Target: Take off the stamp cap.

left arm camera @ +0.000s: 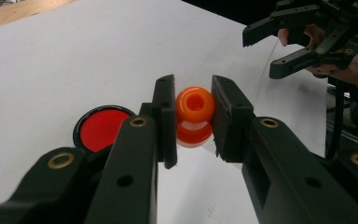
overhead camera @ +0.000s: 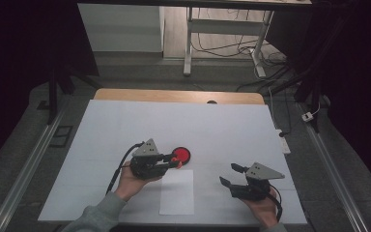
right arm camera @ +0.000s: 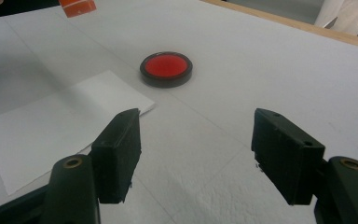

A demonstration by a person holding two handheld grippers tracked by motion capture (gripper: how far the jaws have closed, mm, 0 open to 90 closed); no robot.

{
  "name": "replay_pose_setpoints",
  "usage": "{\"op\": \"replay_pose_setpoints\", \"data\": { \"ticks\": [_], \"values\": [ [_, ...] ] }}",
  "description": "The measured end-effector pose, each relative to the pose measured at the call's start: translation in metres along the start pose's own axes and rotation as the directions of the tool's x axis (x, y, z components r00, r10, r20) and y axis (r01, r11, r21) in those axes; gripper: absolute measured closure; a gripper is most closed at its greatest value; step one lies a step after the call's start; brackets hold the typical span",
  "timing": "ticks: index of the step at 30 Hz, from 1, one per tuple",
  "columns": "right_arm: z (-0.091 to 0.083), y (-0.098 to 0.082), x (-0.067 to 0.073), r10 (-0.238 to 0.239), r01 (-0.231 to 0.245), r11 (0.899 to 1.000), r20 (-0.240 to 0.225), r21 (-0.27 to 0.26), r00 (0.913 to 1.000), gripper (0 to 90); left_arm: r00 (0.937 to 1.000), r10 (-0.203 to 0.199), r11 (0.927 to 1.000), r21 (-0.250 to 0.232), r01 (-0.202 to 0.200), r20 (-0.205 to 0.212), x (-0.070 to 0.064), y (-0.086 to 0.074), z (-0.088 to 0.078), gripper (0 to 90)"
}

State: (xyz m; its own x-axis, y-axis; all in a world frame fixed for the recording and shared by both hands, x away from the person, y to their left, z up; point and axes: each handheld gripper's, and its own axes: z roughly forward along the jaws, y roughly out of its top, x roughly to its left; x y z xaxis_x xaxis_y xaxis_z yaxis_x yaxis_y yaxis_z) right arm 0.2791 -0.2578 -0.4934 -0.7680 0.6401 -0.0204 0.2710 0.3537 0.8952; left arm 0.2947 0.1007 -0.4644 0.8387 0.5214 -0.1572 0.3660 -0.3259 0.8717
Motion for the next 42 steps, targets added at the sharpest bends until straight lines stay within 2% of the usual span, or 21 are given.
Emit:
{"op": "replay_pose_setpoints", "data": {
  "ticks": [6,26,42],
  "values": [
    [0.010,0.007,0.004,-0.020,0.020,1.000,-0.004,0.006,0.9998,32.9,0.9999,-0.009,0.9999,-0.008,0.009,-0.004,0.003,-0.001,-0.003,72.3],
    [0.051,0.028,0.032,-0.080,0.082,0.996,-0.088,0.016,0.9929,33.3,0.9999,-0.016,0.9997,-0.017,0.016,-0.001,0.002,0.000,-0.005,72.4],
    [0.066,0.033,0.045,-0.098,0.103,0.994,-0.119,0.037,0.9880,33.3,0.9999,-0.008,0.9999,0.012,0.008,0.011,0.001,-0.002,0.004,72.4]
  ]
}}
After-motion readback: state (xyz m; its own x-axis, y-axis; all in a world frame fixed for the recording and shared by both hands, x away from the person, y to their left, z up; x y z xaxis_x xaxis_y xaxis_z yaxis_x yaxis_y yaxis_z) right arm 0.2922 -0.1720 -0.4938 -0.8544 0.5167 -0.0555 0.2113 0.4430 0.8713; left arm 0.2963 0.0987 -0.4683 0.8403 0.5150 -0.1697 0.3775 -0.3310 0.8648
